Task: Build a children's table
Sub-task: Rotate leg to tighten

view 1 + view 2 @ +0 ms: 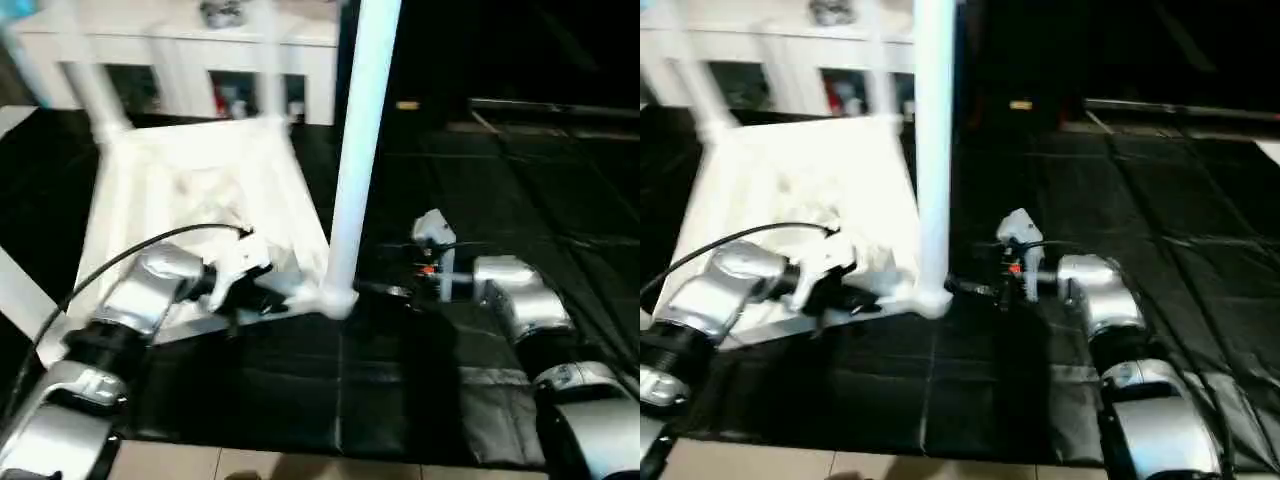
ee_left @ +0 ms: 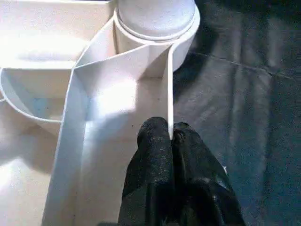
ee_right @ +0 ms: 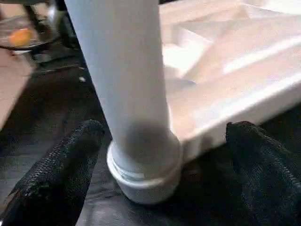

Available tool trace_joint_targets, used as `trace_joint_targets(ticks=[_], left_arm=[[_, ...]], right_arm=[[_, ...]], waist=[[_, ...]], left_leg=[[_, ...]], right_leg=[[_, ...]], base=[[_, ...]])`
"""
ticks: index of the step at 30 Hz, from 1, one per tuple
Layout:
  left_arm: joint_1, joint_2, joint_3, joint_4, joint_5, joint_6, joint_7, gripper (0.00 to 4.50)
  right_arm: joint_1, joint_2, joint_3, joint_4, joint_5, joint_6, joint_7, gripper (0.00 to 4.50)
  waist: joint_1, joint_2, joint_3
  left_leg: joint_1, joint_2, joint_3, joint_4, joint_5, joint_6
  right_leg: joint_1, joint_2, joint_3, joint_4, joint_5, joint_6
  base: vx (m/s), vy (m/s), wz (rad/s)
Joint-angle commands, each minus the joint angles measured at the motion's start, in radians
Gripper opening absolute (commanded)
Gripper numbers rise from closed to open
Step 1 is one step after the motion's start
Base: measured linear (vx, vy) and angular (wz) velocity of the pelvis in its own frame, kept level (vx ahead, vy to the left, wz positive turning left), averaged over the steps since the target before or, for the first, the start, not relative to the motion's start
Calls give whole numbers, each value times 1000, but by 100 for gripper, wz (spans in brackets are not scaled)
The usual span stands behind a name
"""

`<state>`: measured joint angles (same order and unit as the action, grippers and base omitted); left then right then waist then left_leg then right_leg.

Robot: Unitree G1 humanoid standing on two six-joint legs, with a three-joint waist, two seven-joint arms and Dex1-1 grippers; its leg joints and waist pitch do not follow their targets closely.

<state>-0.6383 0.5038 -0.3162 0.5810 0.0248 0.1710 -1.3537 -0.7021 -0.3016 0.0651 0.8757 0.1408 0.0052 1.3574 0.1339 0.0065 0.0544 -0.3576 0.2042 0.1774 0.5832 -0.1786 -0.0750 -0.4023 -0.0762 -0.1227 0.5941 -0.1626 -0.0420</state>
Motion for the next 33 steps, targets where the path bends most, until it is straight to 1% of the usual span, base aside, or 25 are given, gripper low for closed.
trace_joint_targets(ticks=[1,2,4,6,8,10,13,16,17,18,19,21,22,23,24,25,26,28,29,31,32,33], left_arm=[[-18,1,-54,-6,8,-31,-71,0],[-20,3,-57,-4,10,-35,-76,0],[-25,9,-65,-4,14,-47,-99,0],[-25,9,-66,-5,15,-49,-103,0],[-28,8,-69,-10,18,-50,-113,0],[-30,7,-70,-9,18,-51,-114,0],[-36,5,-68,1,20,-57,-108,0],[-38,8,-69,6,19,-61,-105,0],[-38,9,-68,7,19,-62,-105,0],[-38,10,-68,8,20,-62,-104,0],[-38,10,-67,9,20,-62,-104,0],[-39,8,-66,12,22,-61,-100,0],[-39,8,-66,12,23,-61,-100,0],[-38,6,-66,14,26,-59,-96,0],[-38,6,-66,14,26,-59,-96,0],[-38,4,-66,16,28,-55,-93,0],[-39,3,-66,17,29,-53,-90,0],[-40,-2,-64,20,30,-33,-79,0],[-42,-6,-61,24,32,-17,-66,0],[-53,-24,-46,40,35,29,-12,0],[-65,-48,-23,56,39,58,64,0],[-70,-66,-8,58,33,81,104,0]], right_arm=[[-26,-5,14,-10,16,4,72,447],[-28,-4,16,-8,17,7,84,420],[-42,4,26,10,18,28,129,412],[-46,6,28,15,18,31,137,407],[-60,16,35,38,16,42,160,376],[-66,18,37,47,16,43,167,367],[-78,21,43,65,14,42,181,333],[-86,24,45,77,16,45,194,314],[-89,25,44,81,16,48,201,301],[-91,26,43,84,15,50,204,301],[-92,27,43,85,15,50,206,283],[-92,31,42,89,17,50,212,269],[-92,31,42,88,17,50,212,269],[-86,35,41,83,22,53,212,256],[-86,35,41,83,23,53,212,238],[-83,39,38,82,27,53,209,238],[-82,41,36,83,31,52,208,235],[-75,45,32,77,37,52,203,215],[-69,50,28,72,42,48,194,209],[-48,68,4,57,59,56,140,207],[-24,85,-7,41,52,69,50,204],[-6,95,-7,28,36,71,-15,201]], waist=[[-5,9,-70],[-2,9,-70],[2,8,-70],[3,8,-71],[3,7,-71],[4,7,-70],[4,5,-72],[5,4,-73],[5,3,-72],[4,2,-72],[4,3,-72],[4,4,-71],[4,4,-71],[5,8,-73],[4,6,-72],[4,6,-73],[5,8,-73],[5,8,-74],[5,10,-74],[6,10,-73],[7,10,-69],[6,11,-68]], left_leg=[[13,43,-9,-64,-222,54],[13,43,-9,-64,-226,53],[14,43,-9,-64,-227,50],[13,43,-10,-65,-224,46],[13,44,-10,-65,-225,40],[15,44,-10,-65,-227,38],[12,44,-10,-64,-212,40],[11,44,-10,-63,-204,43],[11,43,-9,-62,-203,44],[11,43,-9,-62,-203,45],[11,43,-10,-62,-203,45],[12,43,-9,-62,-208,43],[12,44,-10,-63,-210,42],[13,44,-11,-63,-206,40],[12,44,-10,-63,-204,41],[12,44,-10,-62,-203,41],[13,45,-10,-62,-203,40],[13,45,-10,-62,-201,39],[14,44,-9,-62,-203,38],[16,44,-8,-62,-210,37],[21,45,-7,-63,-228,30],[17,43,-11,-65,-245,22]], right_leg=[[53,-83,64,-68,-272,-201],[53,-84,65,-69,-281,-198],[53,-85,65,-70,-291,-195],[54,-86,65,-69,-295,-193],[53,-86,65,-69,-300,-193],[52,-86,65,-69,-305,-192],[53,-86,66,-66,-288,-194],[54,-86,65,-66,-286,-194],[54,-86,65,-66,-289,-193],[54,-87,65,-66,-293,-191],[54,-86,65,-66,-300,-189],[53,-87,65,-68,-312,-184],[53,-87,65,-69,-317,-182],[53,-87,65,-67,-310,-183],[53,-86,65,-67,-299,-186],[53,-86,65,-66,-296,-187],[53,-85,65,-66,-289,-190],[53,-85,65,-64,-277,-195],[53,-84,65,-64,-270,-198],[50,-84,66,-66,-272,-198],[47,-83,66,-72,-297,-194],[53,-87,64,-73,-337,-186]], base=[[0,0,0],[0,0,0],[0,0,0],[0,0,0],[0,0,0],[0,0,0],[0,0,0],[0,0,0],[0,0,0],[0,0,0],[0,0,0],[0,0,0],[0,0,0],[0,0,0],[0,0,0],[0,0,0],[0,0,0],[0,0,0],[0,0,0],[0,0,0],[0,0,0],[0,0,0]])
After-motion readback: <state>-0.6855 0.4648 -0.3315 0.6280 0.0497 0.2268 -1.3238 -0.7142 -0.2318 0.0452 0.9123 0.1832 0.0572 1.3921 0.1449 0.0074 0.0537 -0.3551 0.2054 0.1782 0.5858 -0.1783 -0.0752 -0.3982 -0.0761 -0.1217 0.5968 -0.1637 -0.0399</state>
